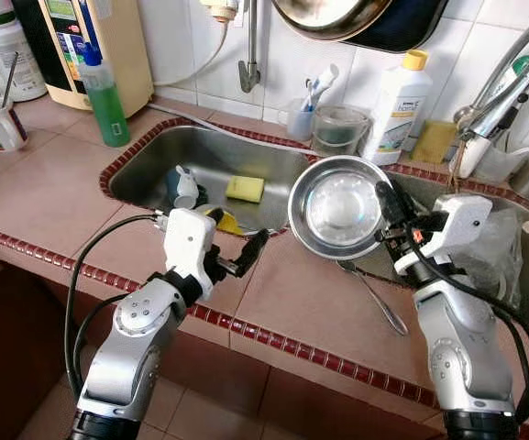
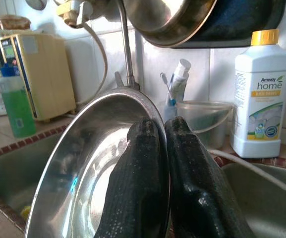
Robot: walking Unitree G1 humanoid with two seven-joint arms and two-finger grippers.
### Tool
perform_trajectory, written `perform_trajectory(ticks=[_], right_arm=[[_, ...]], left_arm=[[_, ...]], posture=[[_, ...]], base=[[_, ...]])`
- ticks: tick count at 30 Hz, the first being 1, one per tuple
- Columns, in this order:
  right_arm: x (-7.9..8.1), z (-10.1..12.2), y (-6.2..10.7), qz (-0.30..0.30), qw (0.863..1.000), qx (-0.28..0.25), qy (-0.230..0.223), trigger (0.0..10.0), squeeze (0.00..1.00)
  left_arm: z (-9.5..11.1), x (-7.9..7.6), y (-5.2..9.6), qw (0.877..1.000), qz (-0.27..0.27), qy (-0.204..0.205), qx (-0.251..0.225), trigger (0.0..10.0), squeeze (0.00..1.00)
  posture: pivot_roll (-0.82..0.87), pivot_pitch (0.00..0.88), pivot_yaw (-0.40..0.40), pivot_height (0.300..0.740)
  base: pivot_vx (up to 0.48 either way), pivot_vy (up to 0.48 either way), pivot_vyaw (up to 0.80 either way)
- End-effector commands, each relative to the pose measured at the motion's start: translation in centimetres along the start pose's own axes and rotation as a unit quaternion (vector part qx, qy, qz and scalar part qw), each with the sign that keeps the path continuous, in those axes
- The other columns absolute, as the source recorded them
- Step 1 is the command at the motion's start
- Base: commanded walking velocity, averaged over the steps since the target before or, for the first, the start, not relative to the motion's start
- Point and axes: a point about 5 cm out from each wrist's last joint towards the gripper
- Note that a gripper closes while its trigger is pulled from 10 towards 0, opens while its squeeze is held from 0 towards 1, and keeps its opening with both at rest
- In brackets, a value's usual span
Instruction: Kitchen organization
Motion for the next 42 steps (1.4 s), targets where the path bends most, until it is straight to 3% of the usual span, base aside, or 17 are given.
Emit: perform_trajectory(ticks=[1,5,9,15,24,35,42], right_arm=[[-0.5,1.4,0.0,-0.004,0.999,-0.030,0.032,10.0,0.00],[-1.4,1.6,0.2,-0.032,0.996,-0.036,0.076,10.0,0.00],[-2.4,1.5,0.5,-0.082,0.992,-0.033,0.088,10.0,0.00],[-2.5,1.1,0.8,-0.111,0.988,-0.024,0.102,10.0,0.00],[-0.7,0.6,0.6,-0.081,0.991,-0.020,0.103,10.0,0.00],[-0.7,0.4,0.2,-0.080,0.991,-0.013,0.110,10.0,0.00],[-0.7,0.3,0.2,-0.080,0.991,-0.012,0.111,10.0,0.00]], left_arm=[[0.4,0.9,0.0,1.000,0.019,0.001,-0.008,10.0,0.00],[0.8,2.3,-0.1,0.999,0.044,0.002,-0.012,10.0,0.00],[1.2,3.2,-0.1,0.998,0.060,-0.003,-0.018,10.0,0.00],[1.4,4.7,-0.1,0.995,0.094,0.006,-0.031,10.0,0.00],[1.3,5.0,-0.3,0.994,0.101,0.007,-0.033,10.0,0.00],[1.2,5.0,-0.6,0.993,0.112,-0.004,-0.036,10.0,0.00],[1.2,5.0,-0.8,0.993,0.108,-0.002,-0.037,10.0,0.00]], posture=[[-0.01,0.005,-0.040,0.740],[-0.02,0.000,-0.038,0.740],[-0.02,0.000,-0.037,0.740],[-0.03,0.000,-0.035,0.740],[-0.02,0.000,-0.034,0.740],[-0.02,0.004,-0.040,0.740],[-0.02,0.004,-0.038,0.740]], base=[[0.000,0.000,0.00],[0.000,0.000,0.00],[0.000,0.000,0.00],[0.000,0.000,0.00],[0.000,0.089,0.00],[0.000,-0.020,0.00],[0.000,0.305,0.00]])
Point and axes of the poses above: a point about 5 cm out from each wrist's last joint towards the gripper, its own y axis pointing back from the gripper into the wrist, its own z axis along the axis of the wrist's last joint, x = y × z, and after that the axes turned 10 degrees about y, right-handed
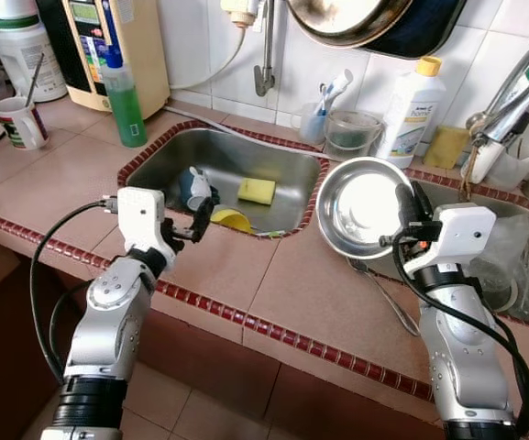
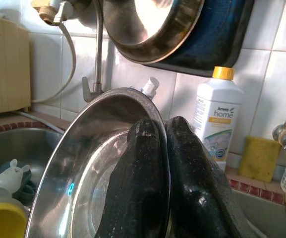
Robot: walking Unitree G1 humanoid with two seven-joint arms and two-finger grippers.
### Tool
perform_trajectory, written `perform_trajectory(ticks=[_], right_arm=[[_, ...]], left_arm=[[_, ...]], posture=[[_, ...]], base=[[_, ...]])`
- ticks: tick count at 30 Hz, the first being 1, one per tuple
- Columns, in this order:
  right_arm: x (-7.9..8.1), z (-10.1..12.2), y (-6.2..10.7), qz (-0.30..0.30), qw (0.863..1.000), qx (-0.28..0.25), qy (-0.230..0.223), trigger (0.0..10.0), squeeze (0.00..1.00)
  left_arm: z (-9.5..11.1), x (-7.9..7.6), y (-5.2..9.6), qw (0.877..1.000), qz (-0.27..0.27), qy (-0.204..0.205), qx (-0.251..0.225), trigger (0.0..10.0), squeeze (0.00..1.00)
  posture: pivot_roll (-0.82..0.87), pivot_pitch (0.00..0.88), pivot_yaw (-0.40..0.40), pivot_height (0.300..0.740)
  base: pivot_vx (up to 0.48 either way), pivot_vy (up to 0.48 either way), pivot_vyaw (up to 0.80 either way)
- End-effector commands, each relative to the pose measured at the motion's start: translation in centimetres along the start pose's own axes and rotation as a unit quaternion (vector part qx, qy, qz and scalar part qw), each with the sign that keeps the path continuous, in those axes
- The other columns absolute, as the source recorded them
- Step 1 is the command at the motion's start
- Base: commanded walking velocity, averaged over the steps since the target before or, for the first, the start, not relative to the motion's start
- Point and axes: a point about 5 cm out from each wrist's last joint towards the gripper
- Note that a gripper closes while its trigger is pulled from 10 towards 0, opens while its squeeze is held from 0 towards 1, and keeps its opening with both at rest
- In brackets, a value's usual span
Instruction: Kitchen organization
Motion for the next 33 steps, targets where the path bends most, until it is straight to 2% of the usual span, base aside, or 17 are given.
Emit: perform_trajectory(ticks=[1,31,33], right_arm=[[0.21,0.30,-0.27,0.002,1.000,-0.009,0.003,10.0,0.00],[0.81,-0.13,-0.49,0.009,1.000,-0.004,0.004,10.0,0.00],[0.80,-0.18,-0.51,0.010,1.000,-0.003,0.006,10.0,0.00]], left_arm=[[0.23,0.09,-0.15,1.000,-0.001,-0.007,-0.001,10.0,0.00],[-0.11,-0.30,-0.26,1.000,-0.013,-0.012,0.008,10.0,0.00],[-0.08,-0.45,-0.27,1.000,-0.017,-0.017,0.006,10.0,0.00]], posture=[[-0.02,0.005,-0.036,0.740],[-0.02,0.000,-0.034,0.740],[-0.02,0.000,-0.035,0.740]], base=[[0.000,0.322,0.00],[0.000,0.349,0.00],[0.000,0.000,0.00]])
Point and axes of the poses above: a point about 5 cm out from each wrist's last joint towards the gripper, its own y axis pointing back from the gripper into the wrist, its own z axis along the axis of the wrist's last joint, x = y × z, and after that the axes turned 10 degrees about y, right-handed
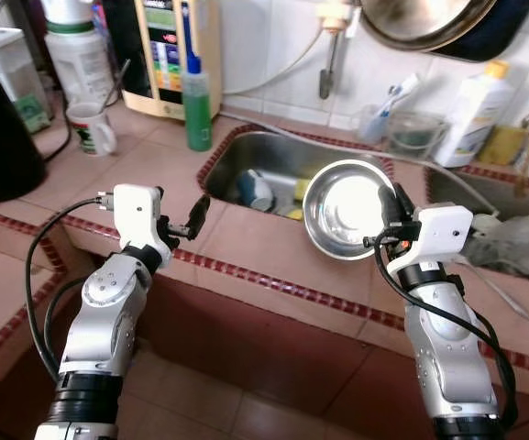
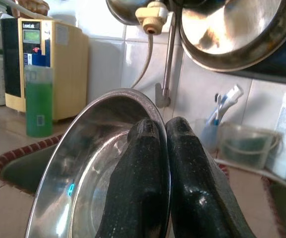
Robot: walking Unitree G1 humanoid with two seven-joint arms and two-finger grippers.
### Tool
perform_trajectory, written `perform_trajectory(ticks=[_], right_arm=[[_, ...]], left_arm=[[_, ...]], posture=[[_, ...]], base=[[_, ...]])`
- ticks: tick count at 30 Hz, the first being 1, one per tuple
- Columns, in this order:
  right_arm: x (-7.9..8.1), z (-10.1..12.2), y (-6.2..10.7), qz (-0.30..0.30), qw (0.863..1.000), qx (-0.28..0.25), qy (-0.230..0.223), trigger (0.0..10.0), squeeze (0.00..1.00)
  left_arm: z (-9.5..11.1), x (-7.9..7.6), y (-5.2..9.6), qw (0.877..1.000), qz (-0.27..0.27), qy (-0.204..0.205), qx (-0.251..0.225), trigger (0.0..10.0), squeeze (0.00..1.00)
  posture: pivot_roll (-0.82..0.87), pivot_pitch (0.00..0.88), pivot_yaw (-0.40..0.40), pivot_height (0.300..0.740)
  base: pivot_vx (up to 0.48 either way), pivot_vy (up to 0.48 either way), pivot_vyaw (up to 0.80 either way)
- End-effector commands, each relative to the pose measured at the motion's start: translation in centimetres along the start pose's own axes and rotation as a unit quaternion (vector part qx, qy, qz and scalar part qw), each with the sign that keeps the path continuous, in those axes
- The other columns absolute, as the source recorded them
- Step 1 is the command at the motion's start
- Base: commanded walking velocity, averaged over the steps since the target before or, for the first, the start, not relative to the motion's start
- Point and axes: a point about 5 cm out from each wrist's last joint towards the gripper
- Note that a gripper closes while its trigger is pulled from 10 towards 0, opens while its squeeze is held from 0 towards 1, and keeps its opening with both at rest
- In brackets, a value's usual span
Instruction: Kitchen organization
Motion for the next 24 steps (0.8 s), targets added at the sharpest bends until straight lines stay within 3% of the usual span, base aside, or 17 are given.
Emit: perform_trajectory(ticks=[1,7,10,12,15,24], right_arm=[[-0.7,0.0,0.0,-0.009,1.000,-0.002,0.009,10.0,0.00],[-0.8,-0.4,0.1,-0.013,1.000,0.014,0.015,10.0,0.00],[-0.8,-0.8,0.1,-0.014,0.999,0.031,0.022,10.0,0.00],[-0.8,-0.8,0.1,-0.016,0.999,0.026,0.020,10.0,0.00],[-0.8,-0.9,0.1,-0.016,0.999,0.033,0.019,10.0,0.00],[-0.5,-1.3,0.2,-0.014,0.998,0.048,0.023,10.0,0.00]], left_arm=[[-0.1,-0.8,-0.3,1.000,-0.020,-0.008,0.004,10.0,0.00],[-0.5,-1.3,-0.3,0.999,-0.033,-0.022,0.019,10.0,0.00],[-0.6,-1.5,-0.3,0.998,-0.033,-0.058,0.021,10.0,0.00],[-1.0,-1.5,-0.3,0.998,-0.037,-0.042,0.032,10.0,0.00],[-0.8,-1.7,-0.1,0.996,-0.050,-0.072,0.022,10.0,0.00],[-0.9,-1.4,0.0,0.996,-0.056,-0.068,0.026,10.0,0.00]], posture=[[-0.02,0.000,-0.035,0.740],[-0.02,0.000,-0.036,0.740],[-0.02,0.000,-0.035,0.740],[-0.02,0.000,-0.035,0.740],[-0.02,0.000,-0.034,0.740],[-0.02,0.000,-0.037,0.740]], base=[[0.000,0.000,0.00],[0.000,0.000,0.00],[0.000,0.000,0.00],[0.000,0.000,-0.77],[0.000,0.000,-0.77],[0.000,0.000,-0.73]])
Point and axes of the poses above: a point about 5 cm out from each wrist's last joint towards the gripper, its own y axis pointing back from the gripper into the wrist, its own z axis along the axis of the wrist's last joint, x = y × z, and after that the axes turned 10 degrees about y, right-handed
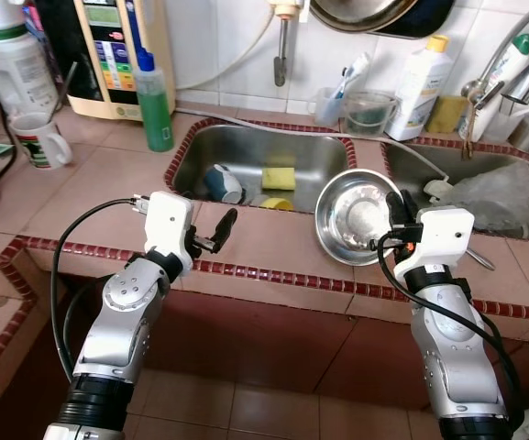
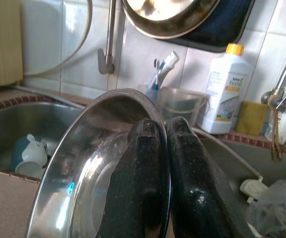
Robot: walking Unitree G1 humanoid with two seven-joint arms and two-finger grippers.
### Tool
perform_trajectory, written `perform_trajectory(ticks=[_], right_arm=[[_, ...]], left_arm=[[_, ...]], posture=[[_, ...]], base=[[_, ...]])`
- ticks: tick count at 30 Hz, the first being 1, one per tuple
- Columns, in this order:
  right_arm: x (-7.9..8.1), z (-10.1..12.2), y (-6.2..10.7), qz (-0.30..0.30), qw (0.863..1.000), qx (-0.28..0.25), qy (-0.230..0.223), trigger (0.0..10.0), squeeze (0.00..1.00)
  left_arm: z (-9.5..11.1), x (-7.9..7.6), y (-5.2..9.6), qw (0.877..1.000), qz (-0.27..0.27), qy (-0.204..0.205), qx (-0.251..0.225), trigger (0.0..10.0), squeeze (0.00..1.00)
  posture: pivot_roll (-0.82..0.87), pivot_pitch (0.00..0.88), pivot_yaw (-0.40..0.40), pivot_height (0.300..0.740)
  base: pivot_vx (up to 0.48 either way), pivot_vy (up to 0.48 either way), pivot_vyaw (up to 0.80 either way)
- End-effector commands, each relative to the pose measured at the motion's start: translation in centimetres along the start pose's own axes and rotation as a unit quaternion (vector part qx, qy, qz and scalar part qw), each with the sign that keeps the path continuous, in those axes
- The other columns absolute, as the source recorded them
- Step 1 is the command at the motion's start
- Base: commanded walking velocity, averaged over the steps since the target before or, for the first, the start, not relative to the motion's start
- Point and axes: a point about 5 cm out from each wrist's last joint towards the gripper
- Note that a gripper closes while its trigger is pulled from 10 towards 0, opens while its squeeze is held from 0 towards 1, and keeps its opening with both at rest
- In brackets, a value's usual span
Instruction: Kitchen organization
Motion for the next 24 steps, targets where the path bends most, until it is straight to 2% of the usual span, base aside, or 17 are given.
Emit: perform_trajectory(ticks=[1,3,8,24], right_arm=[[0.05,-0.29,-0.02,-0.003,1.000,0.012,0.001,10.0,0.00],[0.10,-0.28,0.00,0.000,1.000,0.008,0.008,10.0,0.00],[0.37,-0.13,0.31,0.011,1.000,-0.003,-0.002,10.0,0.00],[0.44,0.60,0.10,0.018,0.999,-0.030,-0.003,10.0,0.00]], left_arm=[[-0.03,0.26,0.10,1.000,-0.001,-0.005,0.002,10.0,0.00],[0.00,0.32,0.16,1.000,-0.006,0.000,0.000,10.0,0.00],[-0.14,0.33,0.40,1.000,-0.010,0.000,0.002,10.0,0.00],[0.12,0.37,0.19,1.000,-0.024,-0.002,0.003,10.0,0.00]], posture=[[-0.02,0.000,-0.037,0.740],[-0.02,0.000,-0.037,0.740],[-0.02,0.000,-0.039,0.740],[-0.02,0.000,-0.039,0.740]], base=[[0.000,0.000,-0.66],[0.000,0.000,-0.59],[0.102,0.000,0.00],[0.344,0.000,0.00]])
Point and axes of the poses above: a point about 5 cm out from each wrist's last joint towards the gripper, its own y axis pointing back from the gripper into the wrist, its own z axis along the axis of the wrist's last joint, x = y × z, and after that the axes turned 10 degrees about y, right-handed
